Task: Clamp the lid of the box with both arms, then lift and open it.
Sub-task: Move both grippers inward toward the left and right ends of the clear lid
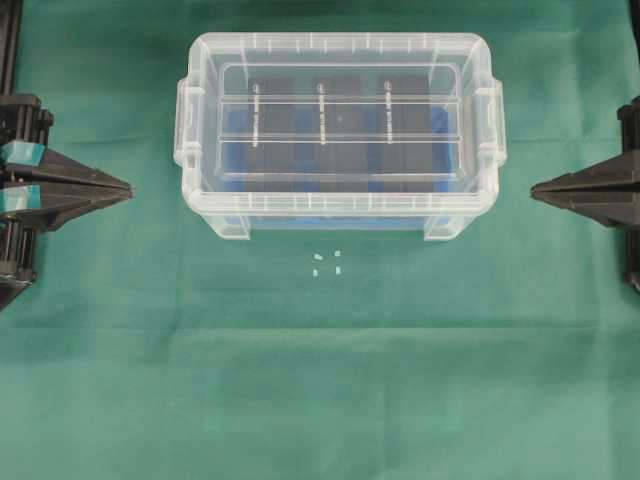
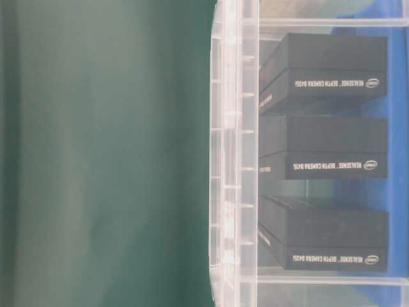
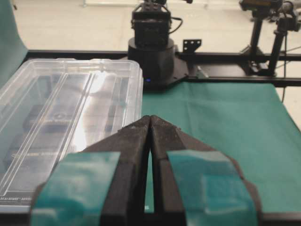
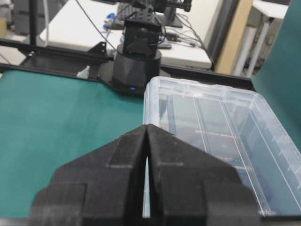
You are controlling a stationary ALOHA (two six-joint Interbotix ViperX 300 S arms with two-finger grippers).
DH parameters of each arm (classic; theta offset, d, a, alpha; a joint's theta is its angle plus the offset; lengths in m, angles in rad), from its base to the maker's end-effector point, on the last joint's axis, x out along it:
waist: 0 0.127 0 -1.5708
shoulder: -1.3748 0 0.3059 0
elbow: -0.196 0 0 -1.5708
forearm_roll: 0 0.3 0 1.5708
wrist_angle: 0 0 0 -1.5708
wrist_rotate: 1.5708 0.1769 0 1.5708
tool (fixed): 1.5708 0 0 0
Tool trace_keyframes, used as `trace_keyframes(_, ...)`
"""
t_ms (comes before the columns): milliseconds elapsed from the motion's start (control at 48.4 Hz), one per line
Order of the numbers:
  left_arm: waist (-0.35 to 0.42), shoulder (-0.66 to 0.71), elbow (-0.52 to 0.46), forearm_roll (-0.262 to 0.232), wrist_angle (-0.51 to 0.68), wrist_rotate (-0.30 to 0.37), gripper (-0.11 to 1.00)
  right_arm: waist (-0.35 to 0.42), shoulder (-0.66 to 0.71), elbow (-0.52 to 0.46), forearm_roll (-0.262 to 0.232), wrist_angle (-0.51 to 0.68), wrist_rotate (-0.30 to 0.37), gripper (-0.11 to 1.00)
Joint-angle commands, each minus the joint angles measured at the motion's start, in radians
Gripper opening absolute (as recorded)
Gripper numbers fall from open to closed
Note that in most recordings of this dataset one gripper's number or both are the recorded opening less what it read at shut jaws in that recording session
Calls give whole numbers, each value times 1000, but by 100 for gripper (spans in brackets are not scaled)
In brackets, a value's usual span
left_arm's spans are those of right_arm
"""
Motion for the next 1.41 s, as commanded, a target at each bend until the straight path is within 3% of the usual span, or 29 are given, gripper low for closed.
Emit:
trace_keyframes(0, 0, 2, -20, 2, 26, 11, 1, -11, 9, -25, 0, 2, -6, 0)
trace_keyframes(310, 38, -3, -21, 2, 43, 11, 1, -81, 14, -40, -2, 77, -3, 0)
trace_keyframes(703, 328, -3, -40, 2, 126, 6, 1, -383, 48, -110, -3, 161, -8, 0)
trace_keyframes(848, 397, 2, -51, 2, 161, 5, 1, -443, 74, -124, -3, 184, -12, 0)
trace_keyframes(993, 419, 8, -67, 2, 242, 0, 1, -460, 101, -141, -3, 229, -9, 0)
trace_keyframes(1386, 419, 71, -258, 2, 831, -2, 1, -466, 198, -304, -3, 850, 0, 0)
